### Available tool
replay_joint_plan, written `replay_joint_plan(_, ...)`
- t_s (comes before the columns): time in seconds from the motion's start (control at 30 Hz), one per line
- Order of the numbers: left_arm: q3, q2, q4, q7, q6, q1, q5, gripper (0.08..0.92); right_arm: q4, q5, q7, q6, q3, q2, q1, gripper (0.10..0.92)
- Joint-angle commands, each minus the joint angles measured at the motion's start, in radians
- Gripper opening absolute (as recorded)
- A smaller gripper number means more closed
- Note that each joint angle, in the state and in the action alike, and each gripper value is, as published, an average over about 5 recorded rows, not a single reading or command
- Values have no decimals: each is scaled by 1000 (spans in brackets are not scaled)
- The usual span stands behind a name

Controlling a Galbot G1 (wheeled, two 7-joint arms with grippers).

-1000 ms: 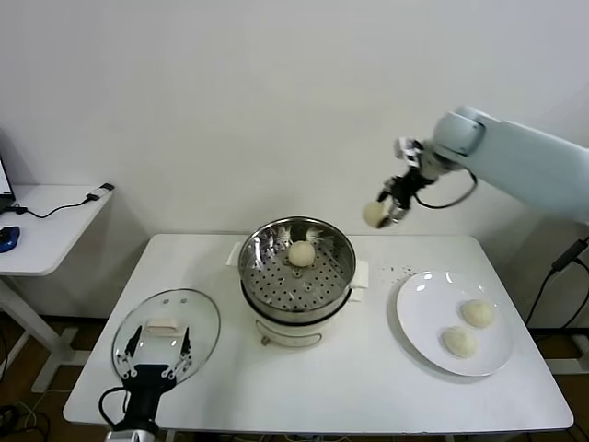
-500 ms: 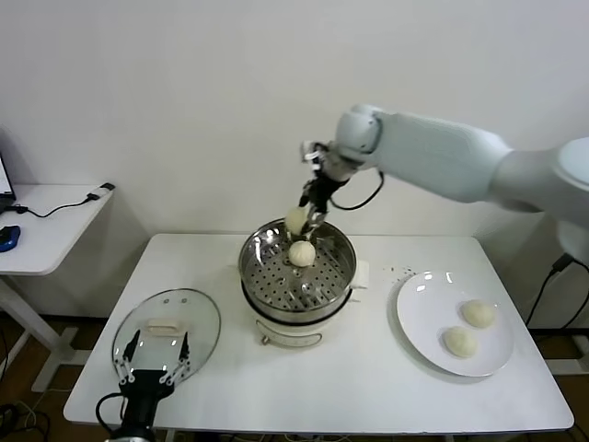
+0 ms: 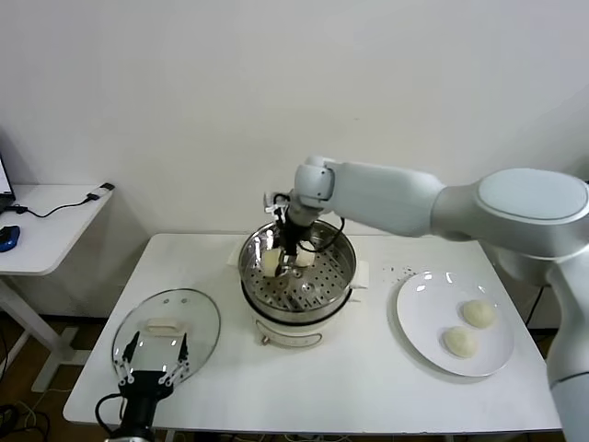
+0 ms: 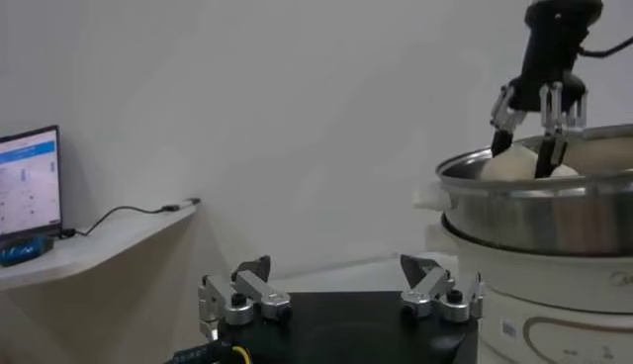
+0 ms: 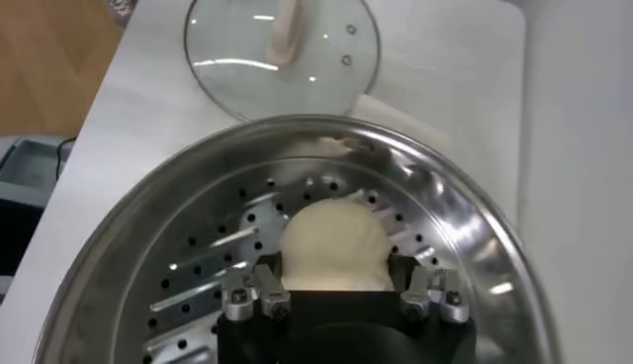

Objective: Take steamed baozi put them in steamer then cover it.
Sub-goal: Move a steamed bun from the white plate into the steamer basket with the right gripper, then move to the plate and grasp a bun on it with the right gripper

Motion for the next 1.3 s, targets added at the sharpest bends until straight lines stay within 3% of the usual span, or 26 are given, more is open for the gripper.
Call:
replay_joint_plan(0.03,-1,2,7,1,-1,-2,-1,823,-5,-5,17,-7,-5,26,-47,687)
replay_joint_plan(0.13,1,1,9,1,0,-4,-1,823,-1,-8,21,-11,-4,21,-45,693)
replay_joint_plan(0.33,1,2,10,0,0,-3,-1,823,26,14,15,-16,11,-15,-13,807)
replay_joint_plan(0.47,4,3,8,-1,2,-3,-1,823,81,-1,-13,-3,18,-77,53,821)
replay_joint_plan(0.87,12,2,-1,-1,11,-10,5,823,371,-46,-140,71,-61,-508,323,823)
replay_joint_plan(1.1,10,0,-7,-1,15,-8,11,823,501,-194,-178,103,-93,-793,304,823)
replay_joint_plan(1.3,14,2,-10,-1,25,-9,20,823,508,-421,-199,133,32,-957,70,823)
